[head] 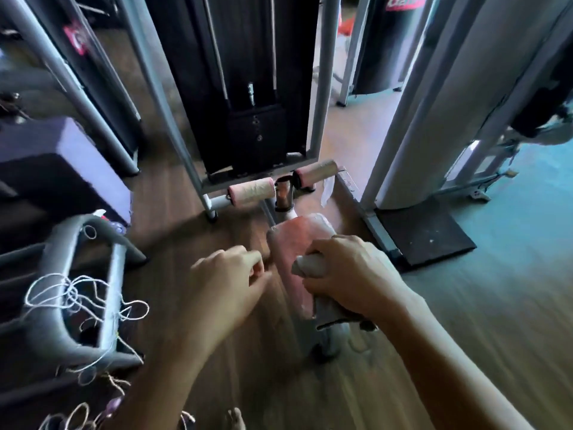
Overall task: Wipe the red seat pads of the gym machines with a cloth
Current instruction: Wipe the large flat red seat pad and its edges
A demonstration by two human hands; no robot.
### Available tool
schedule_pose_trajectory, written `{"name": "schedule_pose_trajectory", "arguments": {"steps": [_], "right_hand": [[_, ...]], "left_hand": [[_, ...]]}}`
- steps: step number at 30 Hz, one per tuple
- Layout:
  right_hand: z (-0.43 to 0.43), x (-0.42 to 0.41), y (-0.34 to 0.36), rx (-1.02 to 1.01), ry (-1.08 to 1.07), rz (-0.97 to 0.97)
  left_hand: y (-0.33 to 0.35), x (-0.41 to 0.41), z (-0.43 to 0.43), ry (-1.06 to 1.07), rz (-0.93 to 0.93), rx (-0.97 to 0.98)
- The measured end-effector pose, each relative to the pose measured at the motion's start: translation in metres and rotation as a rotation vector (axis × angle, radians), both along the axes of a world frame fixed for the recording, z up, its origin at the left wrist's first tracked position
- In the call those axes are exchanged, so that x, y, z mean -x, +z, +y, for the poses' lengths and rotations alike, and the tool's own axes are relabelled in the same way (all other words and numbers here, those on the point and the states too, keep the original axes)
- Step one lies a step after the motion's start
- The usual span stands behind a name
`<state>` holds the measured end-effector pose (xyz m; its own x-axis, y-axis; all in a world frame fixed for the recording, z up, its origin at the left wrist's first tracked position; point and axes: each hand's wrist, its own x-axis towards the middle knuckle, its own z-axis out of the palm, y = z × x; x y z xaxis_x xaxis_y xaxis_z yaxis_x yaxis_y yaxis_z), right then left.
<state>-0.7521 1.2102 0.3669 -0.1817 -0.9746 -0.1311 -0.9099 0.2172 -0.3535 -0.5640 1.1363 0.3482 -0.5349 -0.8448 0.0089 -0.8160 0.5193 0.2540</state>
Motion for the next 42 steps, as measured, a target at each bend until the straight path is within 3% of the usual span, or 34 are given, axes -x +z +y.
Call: {"name": "schedule_pose_trajectory", "arguments": {"steps": [9,15,22,26,35,42], "right_hand": [[0.070,-0.028,-0.004,0.005,0.321,-0.099],[0.085,-0.107,0.000,-0.015,0.612,-0.110],[0.150,-0.239,-0.009,-0.044,0.981,-0.140],[0.208,-0.299,-0.013,-0.079,1.110,-0.139],[0.341,-0.398,-0.005,-0.123,1.314,-0.119],[0.385,-0.465,0.012,-0.052,1.423,-0.103]], "left_hand": [[0.014,-0.052,0.137,0.413,-0.049,-0.019],[0.007,-0.126,0.230,0.728,-0.163,0.043],[0.003,-0.212,0.373,1.221,-0.003,-0.001],[-0.005,-0.250,0.453,1.389,0.056,-0.023],[-0.007,-0.318,0.618,1.584,0.111,-0.029],[0.001,-0.353,0.679,1.663,0.070,0.011]]}}
